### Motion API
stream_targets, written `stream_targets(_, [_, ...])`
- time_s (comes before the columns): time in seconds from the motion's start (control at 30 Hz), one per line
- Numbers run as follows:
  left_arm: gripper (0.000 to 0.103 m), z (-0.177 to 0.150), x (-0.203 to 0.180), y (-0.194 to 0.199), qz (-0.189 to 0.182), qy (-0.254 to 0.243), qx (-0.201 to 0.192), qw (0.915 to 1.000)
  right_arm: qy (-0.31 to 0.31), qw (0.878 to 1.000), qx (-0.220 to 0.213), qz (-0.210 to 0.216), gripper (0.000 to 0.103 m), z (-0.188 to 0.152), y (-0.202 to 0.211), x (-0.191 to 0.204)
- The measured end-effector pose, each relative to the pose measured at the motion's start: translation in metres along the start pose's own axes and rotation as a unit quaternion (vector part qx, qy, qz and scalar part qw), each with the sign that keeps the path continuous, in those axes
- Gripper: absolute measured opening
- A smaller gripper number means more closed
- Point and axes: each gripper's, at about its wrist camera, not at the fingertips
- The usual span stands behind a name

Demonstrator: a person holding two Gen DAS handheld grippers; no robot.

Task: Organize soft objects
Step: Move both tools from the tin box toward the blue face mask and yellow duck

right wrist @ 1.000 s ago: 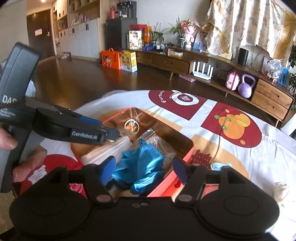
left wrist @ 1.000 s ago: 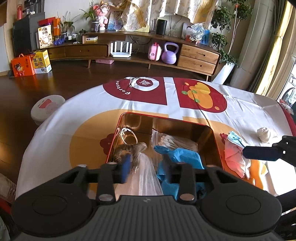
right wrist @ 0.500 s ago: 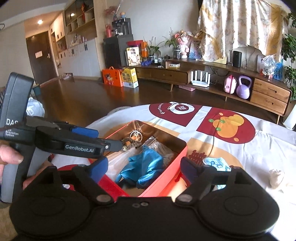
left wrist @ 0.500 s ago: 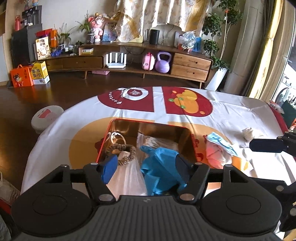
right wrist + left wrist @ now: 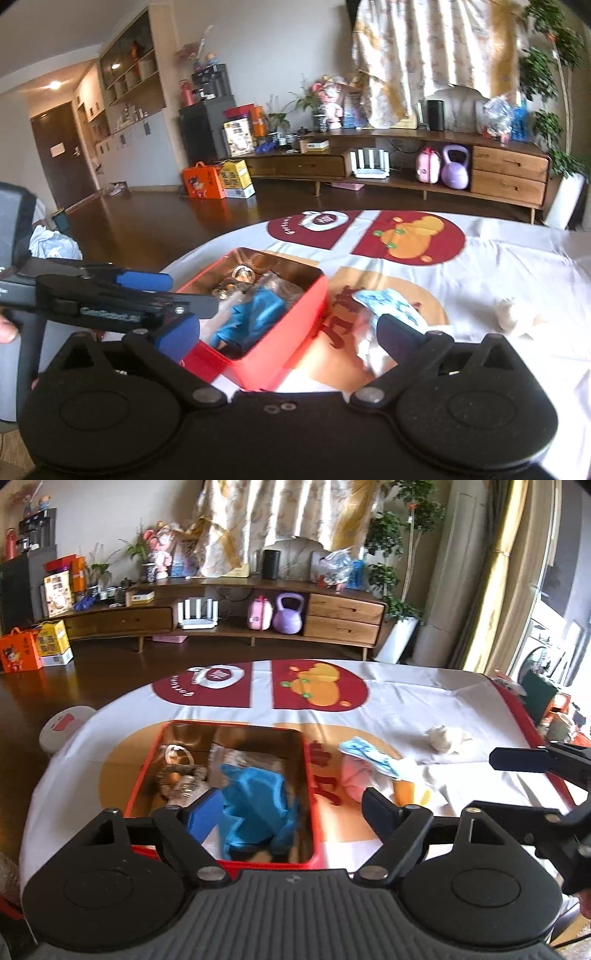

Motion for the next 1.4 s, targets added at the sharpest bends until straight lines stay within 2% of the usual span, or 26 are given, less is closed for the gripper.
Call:
stream_targets(0.23, [0.088,-0.005,-0.033,-0.004,-0.028,-0.019,-0.003,0.9994,-0.019,1.000,-0.002,-0.024,0.102,-0.012,0.018,-0.033])
stream_targets(0.37, [0.097,-0.007,-0.049,-0.008,-0.032,-0.026,-0.013,0.9991,-0.016,0.999,0.000,-0.042,0.102,-0.018,0.020,-0.047])
stream_targets(0.53, [0.097,-0.004,-0.066,-0.018,-0.043,-0.032,-0.019,0.9984,-0.013,0.998,0.006,-0.059,0.102,-0.027,0.017,-0.063])
stream_targets(0.7, [0.098,0.007,-0.075,-0.037,-0.067,-0.032,0.002,0.9972,-0.006,0.998,0.016,-0.068,0.102,-0.034,0.008,-0.075])
stream_targets(0.83, [0.098,0.019,-0.082,-0.053,-0.054,-0.034,0.000,0.9980,-0.007,0.998,0.021,-0.065,0.101,-0.036,-0.001,-0.083])
stream_targets(1.0, [0.098,0.029,-0.093,-0.079,-0.058,-0.051,0.004,0.9970,-0.001,0.998,0.030,-0.063,0.099,-0.037,-0.017,-0.090])
stream_targets(1.17, [0.098,0.038,-0.101,-0.108,-0.050,-0.064,0.018,0.9966,-0.010,0.997,0.038,-0.069,0.091,-0.038,-0.035,-0.099])
stream_targets(1.4, [0.098,0.046,-0.100,-0.149,-0.047,-0.064,0.046,0.9958,-0.010,0.996,0.052,-0.069,0.088,-0.039,-0.059,-0.104])
Point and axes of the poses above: each gripper's, at about its wrist camera, not at the fingertips, and y roughly against the way its jaws point, x to its left, z to its top, and after that the axes turned 9 degrees about -y, right-handed
